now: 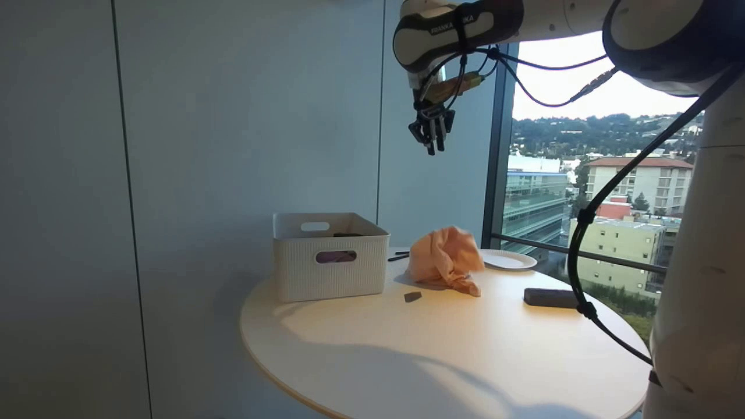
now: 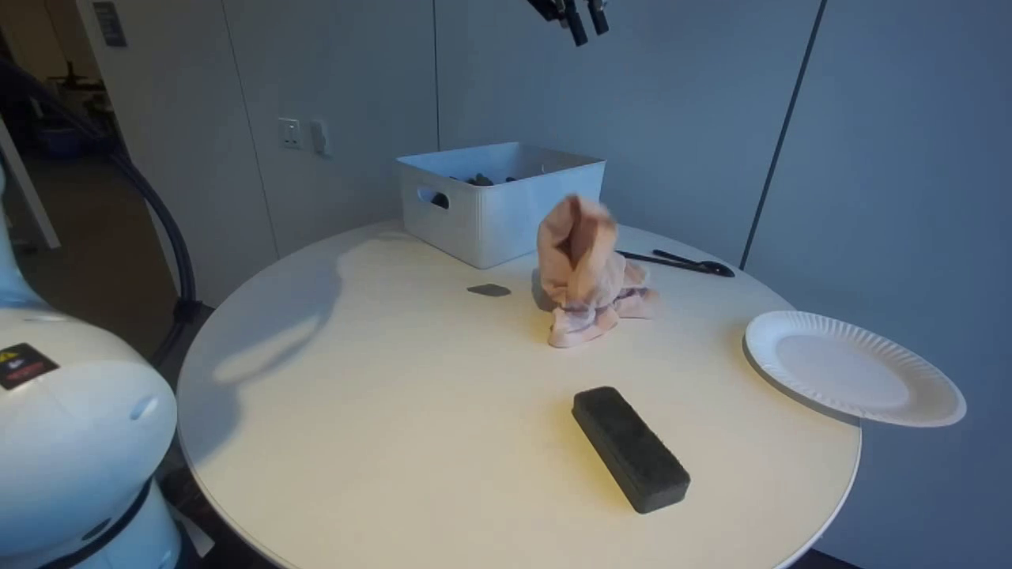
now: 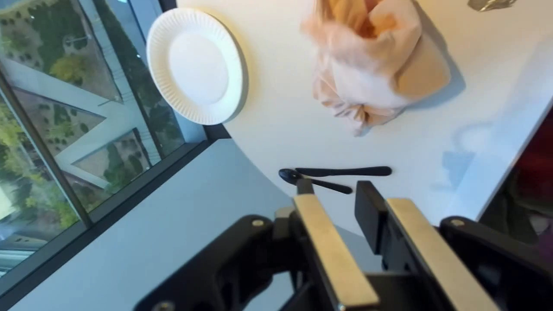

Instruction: Take the pieces of cloth and the two plush toys out of the basket

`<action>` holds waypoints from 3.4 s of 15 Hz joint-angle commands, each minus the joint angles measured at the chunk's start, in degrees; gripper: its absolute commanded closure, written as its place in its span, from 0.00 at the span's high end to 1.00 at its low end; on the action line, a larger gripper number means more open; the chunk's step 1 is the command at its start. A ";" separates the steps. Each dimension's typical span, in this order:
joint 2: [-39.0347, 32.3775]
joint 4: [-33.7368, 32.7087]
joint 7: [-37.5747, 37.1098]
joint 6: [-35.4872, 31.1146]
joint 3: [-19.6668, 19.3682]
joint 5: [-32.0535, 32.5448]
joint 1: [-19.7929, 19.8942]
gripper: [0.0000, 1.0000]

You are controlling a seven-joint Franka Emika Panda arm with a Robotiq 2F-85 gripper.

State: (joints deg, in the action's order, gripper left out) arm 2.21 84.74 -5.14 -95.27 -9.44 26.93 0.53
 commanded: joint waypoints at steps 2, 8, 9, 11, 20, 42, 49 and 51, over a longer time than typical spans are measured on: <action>6.63 8.58 1.65 -12.06 3.82 -1.34 0.15 0.74; -0.36 2.48 8.19 -15.12 8.52 -15.72 -2.37 1.00; -3.42 0.77 10.01 -15.60 8.90 -19.16 -2.60 1.00; -8.98 -2.15 14.84 -15.05 9.31 -25.12 -2.45 1.00; -32.57 -23.69 21.39 5.63 9.42 -29.89 0.88 1.00; -52.20 -45.07 28.34 19.00 11.69 -29.59 2.54 1.00; -62.95 -50.51 27.18 5.78 9.86 -26.76 1.74 0.68; -63.61 -51.43 27.53 5.05 9.94 -27.01 2.22 0.55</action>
State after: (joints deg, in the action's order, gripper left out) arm -58.00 38.14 22.04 -88.04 0.82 -0.33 2.28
